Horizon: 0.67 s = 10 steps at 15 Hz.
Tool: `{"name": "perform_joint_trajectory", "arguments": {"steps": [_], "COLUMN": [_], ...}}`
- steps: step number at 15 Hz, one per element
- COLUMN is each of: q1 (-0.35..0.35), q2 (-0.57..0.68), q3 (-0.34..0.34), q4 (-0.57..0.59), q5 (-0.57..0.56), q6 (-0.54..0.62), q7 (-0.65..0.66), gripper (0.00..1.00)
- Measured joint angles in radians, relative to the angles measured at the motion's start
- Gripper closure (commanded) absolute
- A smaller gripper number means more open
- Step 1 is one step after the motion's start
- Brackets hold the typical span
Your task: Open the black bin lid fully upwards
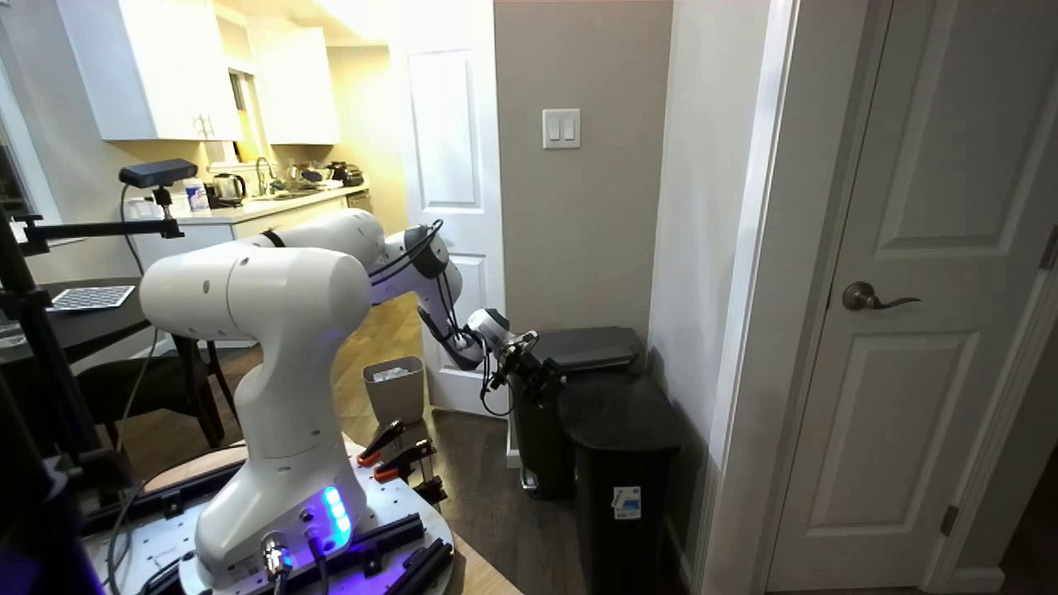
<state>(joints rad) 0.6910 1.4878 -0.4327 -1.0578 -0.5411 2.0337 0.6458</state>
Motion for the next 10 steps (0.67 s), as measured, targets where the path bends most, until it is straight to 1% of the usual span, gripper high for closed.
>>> {"name": "perform_joint_trajectory", "arguments": {"steps": [3,7,10], "q1": [-0.042,-0.108,-0.142], "q2": [0.0,0.0,0.0], "q3": [0.031,0.083,0.094], "q4": [0.016,0.041,0.047], "q5": [-0.047,-0.066,-0.091], "q6": [0.016,0.029,0.048], "q7": [0.021,0.021,0.033], "gripper": [0.0,0.0,0.0]}}
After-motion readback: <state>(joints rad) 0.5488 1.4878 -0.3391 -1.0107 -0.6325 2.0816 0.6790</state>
